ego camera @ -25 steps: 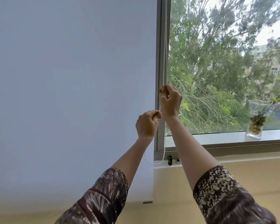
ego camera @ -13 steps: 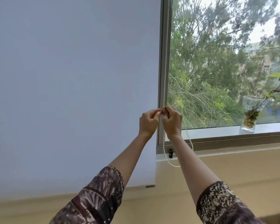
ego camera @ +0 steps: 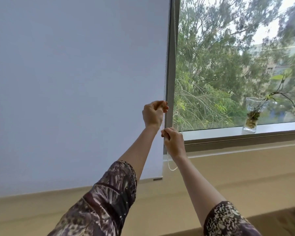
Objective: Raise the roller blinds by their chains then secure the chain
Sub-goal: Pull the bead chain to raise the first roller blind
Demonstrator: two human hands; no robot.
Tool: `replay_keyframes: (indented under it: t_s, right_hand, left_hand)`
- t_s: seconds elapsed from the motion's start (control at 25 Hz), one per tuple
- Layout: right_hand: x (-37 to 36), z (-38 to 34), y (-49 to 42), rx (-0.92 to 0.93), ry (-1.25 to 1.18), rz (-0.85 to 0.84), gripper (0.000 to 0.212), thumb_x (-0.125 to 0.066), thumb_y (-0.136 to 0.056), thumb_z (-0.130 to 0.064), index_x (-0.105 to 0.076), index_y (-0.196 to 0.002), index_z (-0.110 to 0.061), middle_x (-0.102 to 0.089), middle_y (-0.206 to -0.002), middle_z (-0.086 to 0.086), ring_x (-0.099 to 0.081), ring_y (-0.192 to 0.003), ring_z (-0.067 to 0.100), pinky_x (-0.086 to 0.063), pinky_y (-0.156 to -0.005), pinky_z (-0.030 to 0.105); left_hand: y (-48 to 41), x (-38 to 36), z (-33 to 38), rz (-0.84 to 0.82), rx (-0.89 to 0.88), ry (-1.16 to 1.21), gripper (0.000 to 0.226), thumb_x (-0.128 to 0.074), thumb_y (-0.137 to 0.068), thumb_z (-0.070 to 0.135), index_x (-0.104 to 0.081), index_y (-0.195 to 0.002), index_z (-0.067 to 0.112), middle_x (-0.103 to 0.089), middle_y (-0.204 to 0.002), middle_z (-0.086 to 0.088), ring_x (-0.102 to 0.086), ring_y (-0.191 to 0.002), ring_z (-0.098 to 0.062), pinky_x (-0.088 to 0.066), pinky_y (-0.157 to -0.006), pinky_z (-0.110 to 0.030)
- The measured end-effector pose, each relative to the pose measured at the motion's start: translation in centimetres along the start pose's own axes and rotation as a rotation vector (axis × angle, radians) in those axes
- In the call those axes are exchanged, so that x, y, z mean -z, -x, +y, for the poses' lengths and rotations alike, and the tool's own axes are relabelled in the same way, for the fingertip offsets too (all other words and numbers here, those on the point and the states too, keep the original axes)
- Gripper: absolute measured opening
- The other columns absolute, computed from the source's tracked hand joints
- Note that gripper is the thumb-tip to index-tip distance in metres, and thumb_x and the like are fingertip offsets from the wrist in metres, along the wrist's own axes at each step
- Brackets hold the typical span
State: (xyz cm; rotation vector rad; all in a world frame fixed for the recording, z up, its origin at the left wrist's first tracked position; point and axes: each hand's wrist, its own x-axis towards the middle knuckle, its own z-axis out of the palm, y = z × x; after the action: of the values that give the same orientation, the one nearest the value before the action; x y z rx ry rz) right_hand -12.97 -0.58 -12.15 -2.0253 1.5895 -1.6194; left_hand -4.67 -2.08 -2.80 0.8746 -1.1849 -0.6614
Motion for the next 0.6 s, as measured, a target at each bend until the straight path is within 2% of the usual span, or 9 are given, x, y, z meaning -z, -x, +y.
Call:
replay_keyframes:
  t_s: [0.12,0.2,0.28,0.36,0.44,0.6]
  right_hand:
    - [0.2,-0.2,1.6,-0.049,0.002,-0.090,0.020,-0.052,-0.089,-0.003,-0.069,-0.079,-0.004,-0.068,-0.079,0.009,-0.060,-0.073,0.022,-0.046,-0.068,0.033]
    - [0.7,-0.8,2.2,-0.074,0.003,-0.149,0.019,-0.054,-0.089,-0.008,-0.071,-0.079,-0.006,-0.067,-0.072,0.005,-0.059,-0.071,0.020,-0.045,-0.067,0.032]
    - [1.7,-2.4,2.3,-0.121,-0.080,-0.196,0.021,-0.051,-0.088,-0.006,-0.073,-0.088,-0.006,-0.068,-0.073,0.004,-0.061,-0.072,0.019,-0.047,-0.069,0.028]
    - [2.9,-4.7,1.3,-0.217,-0.289,-0.152,0.032,-0.043,-0.087,0.001,-0.071,-0.102,-0.003,-0.072,-0.088,0.013,-0.066,-0.081,0.023,-0.051,-0.078,0.032]
    - [4.3,-7.7,-0.3,-0.252,-0.474,-0.061,0.033,-0.040,-0.089,0.002,-0.069,-0.105,0.001,-0.070,-0.096,0.021,-0.066,-0.081,0.024,-0.052,-0.078,0.034]
    - [6.2,-14.2,-4.1,-0.172,-0.664,-0.008,0.024,-0.044,-0.098,-0.016,-0.063,-0.106,-0.004,-0.069,-0.095,0.014,-0.066,-0.081,0.021,-0.052,-0.073,0.030]
  left_hand:
    - [2.4,1.3,-0.6,0.015,-0.024,-0.092,0.013,-0.064,-0.088,0.010,-0.076,-0.085,0.008,-0.074,-0.071,-0.007,-0.069,-0.066,-0.019,-0.060,-0.078,-0.040]
    - [3.5,2.1,-0.5,0.025,-0.069,-0.187,0.016,-0.062,-0.089,0.013,-0.076,-0.081,0.012,-0.074,-0.070,-0.005,-0.071,-0.068,-0.021,-0.059,-0.076,-0.039]
    - [4.0,3.1,-0.2,0.044,-0.100,-0.244,0.018,-0.061,-0.089,0.014,-0.076,-0.081,0.013,-0.074,-0.069,-0.003,-0.070,-0.068,-0.020,-0.059,-0.073,-0.038]
    - [4.4,4.0,0.3,0.054,-0.116,-0.285,0.018,-0.060,-0.089,0.014,-0.076,-0.081,0.015,-0.075,-0.070,-0.002,-0.070,-0.069,-0.020,-0.058,-0.073,-0.037]
    - [4.9,4.8,0.8,0.061,-0.130,-0.317,0.019,-0.059,-0.089,0.014,-0.077,-0.084,0.016,-0.076,-0.074,-0.003,-0.070,-0.072,-0.022,-0.058,-0.073,-0.037]
    - [6.0,5.8,1.7,0.050,-0.146,-0.311,0.019,-0.059,-0.091,0.014,-0.077,-0.087,0.017,-0.071,-0.067,0.006,-0.069,-0.066,-0.012,-0.060,-0.074,-0.034]
